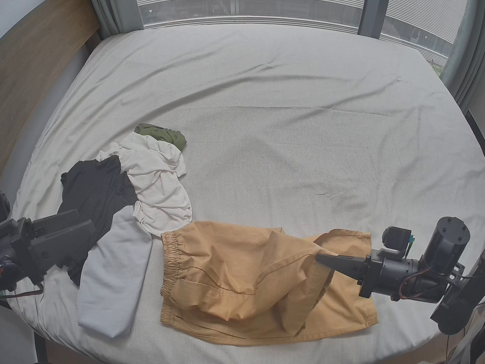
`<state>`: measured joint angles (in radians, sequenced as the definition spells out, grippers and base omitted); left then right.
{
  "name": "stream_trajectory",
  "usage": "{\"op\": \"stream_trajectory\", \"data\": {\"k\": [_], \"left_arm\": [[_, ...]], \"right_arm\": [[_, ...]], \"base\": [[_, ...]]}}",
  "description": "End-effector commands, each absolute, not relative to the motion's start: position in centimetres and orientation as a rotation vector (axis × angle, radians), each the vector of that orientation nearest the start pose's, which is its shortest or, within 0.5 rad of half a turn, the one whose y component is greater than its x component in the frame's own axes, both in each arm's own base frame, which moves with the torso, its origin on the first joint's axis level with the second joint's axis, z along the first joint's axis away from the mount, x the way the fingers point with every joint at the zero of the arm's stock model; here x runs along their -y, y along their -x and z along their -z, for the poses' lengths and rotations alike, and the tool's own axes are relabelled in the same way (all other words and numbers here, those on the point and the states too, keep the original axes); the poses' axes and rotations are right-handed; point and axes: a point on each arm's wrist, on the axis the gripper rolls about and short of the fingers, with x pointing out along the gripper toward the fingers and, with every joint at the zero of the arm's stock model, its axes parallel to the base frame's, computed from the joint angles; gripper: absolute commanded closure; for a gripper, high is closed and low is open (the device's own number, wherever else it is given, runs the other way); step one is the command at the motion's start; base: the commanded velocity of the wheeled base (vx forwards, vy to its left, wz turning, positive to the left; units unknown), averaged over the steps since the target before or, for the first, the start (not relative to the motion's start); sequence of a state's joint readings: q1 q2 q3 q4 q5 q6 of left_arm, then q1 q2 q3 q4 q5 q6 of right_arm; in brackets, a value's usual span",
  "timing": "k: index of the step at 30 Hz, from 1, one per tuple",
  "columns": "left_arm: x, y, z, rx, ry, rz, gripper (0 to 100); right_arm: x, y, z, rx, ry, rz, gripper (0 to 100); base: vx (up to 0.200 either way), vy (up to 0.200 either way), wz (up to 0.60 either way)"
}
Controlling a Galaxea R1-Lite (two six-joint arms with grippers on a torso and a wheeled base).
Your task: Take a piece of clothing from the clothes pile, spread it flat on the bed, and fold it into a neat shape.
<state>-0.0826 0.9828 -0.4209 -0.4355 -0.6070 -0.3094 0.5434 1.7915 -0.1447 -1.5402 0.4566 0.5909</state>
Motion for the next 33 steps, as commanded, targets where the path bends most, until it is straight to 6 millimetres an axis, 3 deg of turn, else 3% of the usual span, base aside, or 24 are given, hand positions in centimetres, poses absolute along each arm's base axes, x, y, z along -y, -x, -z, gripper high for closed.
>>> {"op": "stream_trajectory", "data": {"k": [1,11,14,33], "left_arm": [[2.5,-13.2,-19.7,-0.307,0.345,0.657,0],[3.4,-14.0,-18.0,-0.412,0.362,0.696,0],[3.5,-14.6,-16.6,-0.485,0.377,0.688,0],[3.3,-16.0,-12.6,-0.696,0.470,0.737,0]], "right_arm": [[-11.4,-18.8,-10.8,-0.373,-0.541,-0.921,100],[-9.1,-19.5,-10.6,-0.386,-0.554,-0.908,100],[-8.5,-19.5,-10.5,-0.389,-0.559,-0.896,100],[-8.5,-19.5,-10.5,-0.394,-0.558,-0.909,100]], "base": [[0.000,0.000,0.00],[0.000,0.000,0.00],[0.000,0.000,0.00],[0.000,0.000,0.00]]}}
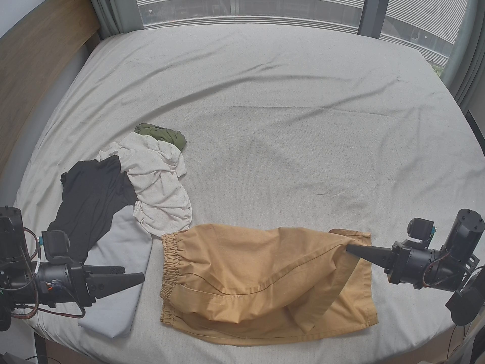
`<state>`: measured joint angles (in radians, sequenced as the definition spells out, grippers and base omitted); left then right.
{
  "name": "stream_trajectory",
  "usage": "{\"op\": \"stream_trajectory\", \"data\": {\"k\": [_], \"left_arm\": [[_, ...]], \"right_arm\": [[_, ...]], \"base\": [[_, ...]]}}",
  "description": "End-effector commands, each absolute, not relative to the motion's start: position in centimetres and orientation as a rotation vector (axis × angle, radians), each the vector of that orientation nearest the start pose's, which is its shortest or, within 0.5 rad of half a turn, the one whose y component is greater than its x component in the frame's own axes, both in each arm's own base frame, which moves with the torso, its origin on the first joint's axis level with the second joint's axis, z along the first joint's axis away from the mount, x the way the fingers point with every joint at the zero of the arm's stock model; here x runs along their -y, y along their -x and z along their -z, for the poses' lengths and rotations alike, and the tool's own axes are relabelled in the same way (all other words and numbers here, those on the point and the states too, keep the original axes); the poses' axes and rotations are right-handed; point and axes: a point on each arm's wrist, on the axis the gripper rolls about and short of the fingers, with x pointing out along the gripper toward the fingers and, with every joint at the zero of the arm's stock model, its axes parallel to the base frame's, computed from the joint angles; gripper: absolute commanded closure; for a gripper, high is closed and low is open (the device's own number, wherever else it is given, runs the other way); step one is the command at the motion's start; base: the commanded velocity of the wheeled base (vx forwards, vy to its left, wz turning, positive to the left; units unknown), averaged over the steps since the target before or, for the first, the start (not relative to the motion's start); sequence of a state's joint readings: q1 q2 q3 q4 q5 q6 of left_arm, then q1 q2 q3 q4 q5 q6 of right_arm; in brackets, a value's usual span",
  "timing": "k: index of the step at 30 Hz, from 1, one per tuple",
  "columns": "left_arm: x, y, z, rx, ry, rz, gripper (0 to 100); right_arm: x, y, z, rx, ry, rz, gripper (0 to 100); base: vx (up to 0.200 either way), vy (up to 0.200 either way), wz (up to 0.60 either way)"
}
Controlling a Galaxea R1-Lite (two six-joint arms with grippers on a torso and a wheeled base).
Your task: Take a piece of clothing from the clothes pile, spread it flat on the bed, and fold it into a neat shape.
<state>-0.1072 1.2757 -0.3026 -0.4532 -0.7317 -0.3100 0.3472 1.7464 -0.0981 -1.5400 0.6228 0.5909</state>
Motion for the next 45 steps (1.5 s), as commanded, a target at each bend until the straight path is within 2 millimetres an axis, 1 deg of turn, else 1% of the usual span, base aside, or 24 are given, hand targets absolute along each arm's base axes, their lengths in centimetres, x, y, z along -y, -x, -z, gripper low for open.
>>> {"op": "stream_trajectory", "data": {"k": [1,4,9,14,20,23,25,27,39,45], "left_arm": [[3.3,-16.4,-12.2,-0.717,0.483,0.752,0],[3.3,-16.8,-11.9,-0.724,0.487,0.758,0],[3.8,-17.8,-10.5,-0.759,0.488,0.767,0],[4.1,-17.9,-10.0,-0.748,0.474,0.781,0],[4.1,-19.3,-9.0,-0.753,0.475,0.759,0],[4.3,-20.3,-8.3,-0.740,0.456,0.727,0],[4.3,-20.4,-8.2,-0.740,0.454,0.717,0],[4.7,-21.2,-7.5,-0.722,0.437,0.700,0],[5.6,-22.6,-5.7,-0.761,0.424,0.701,0],[6.3,-23.5,-5.1,-0.728,0.412,0.727,0]], "right_arm": [[-8.4,-19.5,-10.5,-0.393,-0.558,-0.907,100],[-8.4,-19.5,-10.5,-0.391,-0.558,-0.906,100],[-8.3,-19.5,-10.5,-0.389,-0.558,-0.904,100],[-8.2,-19.5,-10.9,-0.372,-0.560,-0.903,100],[-8.1,-19.4,-11.0,-0.370,-0.560,-0.913,100],[-8.1,-19.4,-11.1,-0.366,-0.559,-0.914,100],[-8.1,-19.3,-11.2,-0.363,-0.559,-0.915,100],[-8.0,-19.2,-11.5,-0.349,-0.558,-0.921,100],[-8.0,-18.9,-12.0,-0.334,-0.572,-0.927,100],[-8.0,-18.9,-12.0,-0.332,-0.572,-0.930,100]], "base": [[0.000,0.000,0.00],[0.000,0.000,0.00],[0.000,0.000,0.00],[0.000,0.000,0.00],[0.000,0.000,0.00],[0.000,0.000,0.00],[0.000,0.000,0.00],[0.000,0.000,0.00],[0.000,0.000,0.00],[0.000,0.000,0.00]]}}
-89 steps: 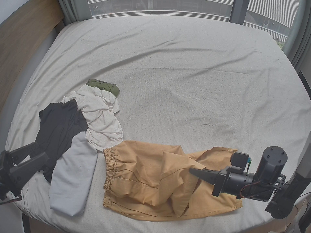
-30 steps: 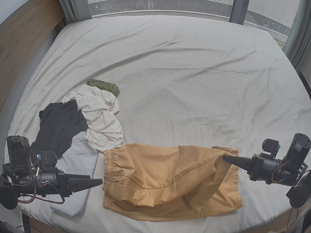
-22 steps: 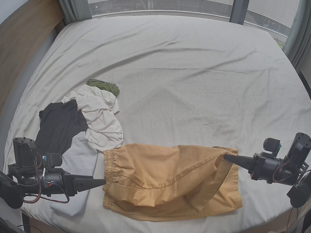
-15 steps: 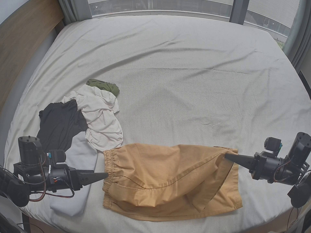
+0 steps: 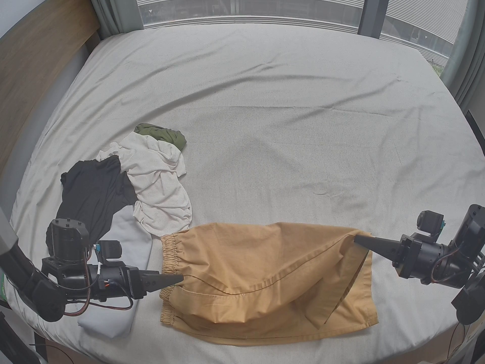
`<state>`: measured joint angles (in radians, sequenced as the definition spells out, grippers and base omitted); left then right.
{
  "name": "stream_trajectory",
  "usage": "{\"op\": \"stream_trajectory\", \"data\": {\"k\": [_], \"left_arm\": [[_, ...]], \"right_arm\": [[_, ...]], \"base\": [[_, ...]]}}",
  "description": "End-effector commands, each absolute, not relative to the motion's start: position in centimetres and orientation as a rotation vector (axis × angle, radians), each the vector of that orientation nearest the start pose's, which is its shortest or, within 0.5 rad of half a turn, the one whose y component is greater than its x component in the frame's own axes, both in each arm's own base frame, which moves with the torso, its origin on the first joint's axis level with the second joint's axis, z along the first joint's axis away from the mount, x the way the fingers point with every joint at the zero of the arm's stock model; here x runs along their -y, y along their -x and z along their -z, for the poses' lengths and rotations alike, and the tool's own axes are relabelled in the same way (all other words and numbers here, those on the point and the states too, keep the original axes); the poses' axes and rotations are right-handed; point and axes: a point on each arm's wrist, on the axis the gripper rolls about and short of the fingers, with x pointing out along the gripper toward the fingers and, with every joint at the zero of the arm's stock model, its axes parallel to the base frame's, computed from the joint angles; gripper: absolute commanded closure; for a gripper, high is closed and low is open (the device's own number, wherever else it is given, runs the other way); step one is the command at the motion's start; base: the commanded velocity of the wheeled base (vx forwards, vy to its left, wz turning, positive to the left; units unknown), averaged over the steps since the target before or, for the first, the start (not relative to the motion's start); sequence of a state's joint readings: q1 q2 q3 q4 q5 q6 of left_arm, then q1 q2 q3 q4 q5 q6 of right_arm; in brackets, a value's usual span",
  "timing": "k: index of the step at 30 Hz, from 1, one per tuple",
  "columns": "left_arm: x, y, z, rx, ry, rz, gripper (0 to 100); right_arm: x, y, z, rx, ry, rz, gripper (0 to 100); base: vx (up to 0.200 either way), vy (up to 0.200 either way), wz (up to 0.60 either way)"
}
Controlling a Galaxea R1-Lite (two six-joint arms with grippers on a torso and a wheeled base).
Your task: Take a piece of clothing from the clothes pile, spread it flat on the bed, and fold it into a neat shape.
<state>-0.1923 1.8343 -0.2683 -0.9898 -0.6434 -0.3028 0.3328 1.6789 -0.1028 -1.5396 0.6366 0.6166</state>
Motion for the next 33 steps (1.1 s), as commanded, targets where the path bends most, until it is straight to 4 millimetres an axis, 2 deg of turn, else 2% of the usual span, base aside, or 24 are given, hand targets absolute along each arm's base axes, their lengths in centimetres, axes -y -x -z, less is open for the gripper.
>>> {"op": "stream_trajectory", "data": {"k": [1,10,19,33], "left_arm": [[6.6,-23.7,-4.9,-0.727,0.409,0.738,0],[8.0,-23.8,-4.1,-0.734,0.397,0.788,0],[9.0,-23.9,-4.7,-0.686,0.449,0.821,0],[9.5,-23.3,-2.5,-0.689,0.444,0.844,0]], "right_arm": [[-8.0,-18.9,-12.0,-0.332,-0.572,-0.930,100],[-8.0,-18.8,-12.0,-0.333,-0.571,-0.933,100],[-8.1,-18.8,-12.0,-0.335,-0.571,-0.934,100],[-8.1,-18.8,-12.0,-0.335,-0.571,-0.936,100]], "base": [[0.000,0.000,0.00],[0.000,0.000,0.00],[0.000,0.000,0.00],[0.000,0.000,0.00]]}}
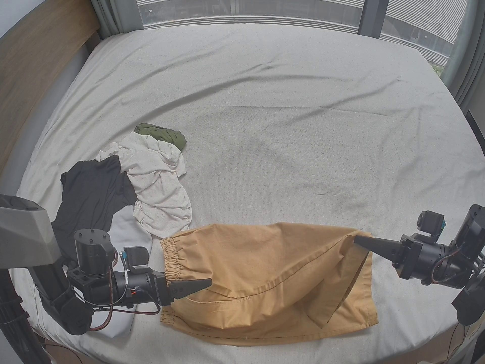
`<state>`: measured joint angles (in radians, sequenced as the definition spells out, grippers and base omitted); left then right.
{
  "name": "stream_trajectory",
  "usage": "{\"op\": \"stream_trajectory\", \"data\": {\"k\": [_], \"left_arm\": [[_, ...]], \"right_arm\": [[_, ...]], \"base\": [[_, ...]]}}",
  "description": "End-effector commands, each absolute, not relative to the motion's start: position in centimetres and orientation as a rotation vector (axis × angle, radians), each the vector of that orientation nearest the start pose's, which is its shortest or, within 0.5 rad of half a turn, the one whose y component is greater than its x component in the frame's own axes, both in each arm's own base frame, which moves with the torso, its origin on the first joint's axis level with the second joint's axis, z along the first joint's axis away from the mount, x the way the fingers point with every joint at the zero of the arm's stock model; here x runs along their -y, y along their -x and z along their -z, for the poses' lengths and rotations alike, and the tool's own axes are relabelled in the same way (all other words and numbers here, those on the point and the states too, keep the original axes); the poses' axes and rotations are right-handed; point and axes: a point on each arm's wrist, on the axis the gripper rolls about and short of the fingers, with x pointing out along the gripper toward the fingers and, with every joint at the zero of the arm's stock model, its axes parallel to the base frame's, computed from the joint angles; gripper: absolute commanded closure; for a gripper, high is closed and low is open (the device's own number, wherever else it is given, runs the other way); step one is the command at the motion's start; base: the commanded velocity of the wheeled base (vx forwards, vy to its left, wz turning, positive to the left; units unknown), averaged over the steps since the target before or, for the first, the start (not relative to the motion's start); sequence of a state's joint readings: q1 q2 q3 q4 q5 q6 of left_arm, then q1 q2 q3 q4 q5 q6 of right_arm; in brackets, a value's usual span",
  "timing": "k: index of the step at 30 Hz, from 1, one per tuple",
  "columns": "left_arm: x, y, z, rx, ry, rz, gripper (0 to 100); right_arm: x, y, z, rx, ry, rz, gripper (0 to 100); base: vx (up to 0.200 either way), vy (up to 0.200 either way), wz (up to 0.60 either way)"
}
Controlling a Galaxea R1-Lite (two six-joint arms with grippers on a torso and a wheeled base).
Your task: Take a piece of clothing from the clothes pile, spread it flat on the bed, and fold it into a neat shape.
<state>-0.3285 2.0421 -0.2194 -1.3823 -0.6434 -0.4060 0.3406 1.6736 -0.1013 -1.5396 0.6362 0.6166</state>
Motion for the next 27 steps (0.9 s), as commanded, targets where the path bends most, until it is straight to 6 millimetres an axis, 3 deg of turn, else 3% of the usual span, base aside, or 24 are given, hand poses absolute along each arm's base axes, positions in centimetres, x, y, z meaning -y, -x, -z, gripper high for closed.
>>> {"op": "stream_trajectory", "data": {"k": [1,9,10,21,27], "left_arm": [[9.5,-23.3,-2.5,-0.683,0.444,0.845,0],[9.6,-22.9,-2.4,-0.681,0.440,0.856,0],[9.6,-22.8,-2.4,-0.681,0.440,0.856,100],[9.3,-21.9,-2.6,-0.653,0.436,0.874,100],[9.6,-23.2,-2.8,-0.612,0.435,0.870,100]], "right_arm": [[-8.1,-18.8,-12.0,-0.335,-0.571,-0.936,100],[-8.1,-18.8,-12.0,-0.335,-0.571,-0.936,100],[-8.1,-18.8,-12.0,-0.335,-0.571,-0.936,100],[-8.1,-19.2,-12.4,-0.314,-0.579,-0.930,100],[-7.8,-19.9,-13.0,-0.290,-0.608,-0.910,100]], "base": [[0.000,0.000,0.00],[0.000,0.000,0.00],[0.000,0.000,0.00],[0.000,0.000,0.00],[0.000,0.000,0.00]]}}
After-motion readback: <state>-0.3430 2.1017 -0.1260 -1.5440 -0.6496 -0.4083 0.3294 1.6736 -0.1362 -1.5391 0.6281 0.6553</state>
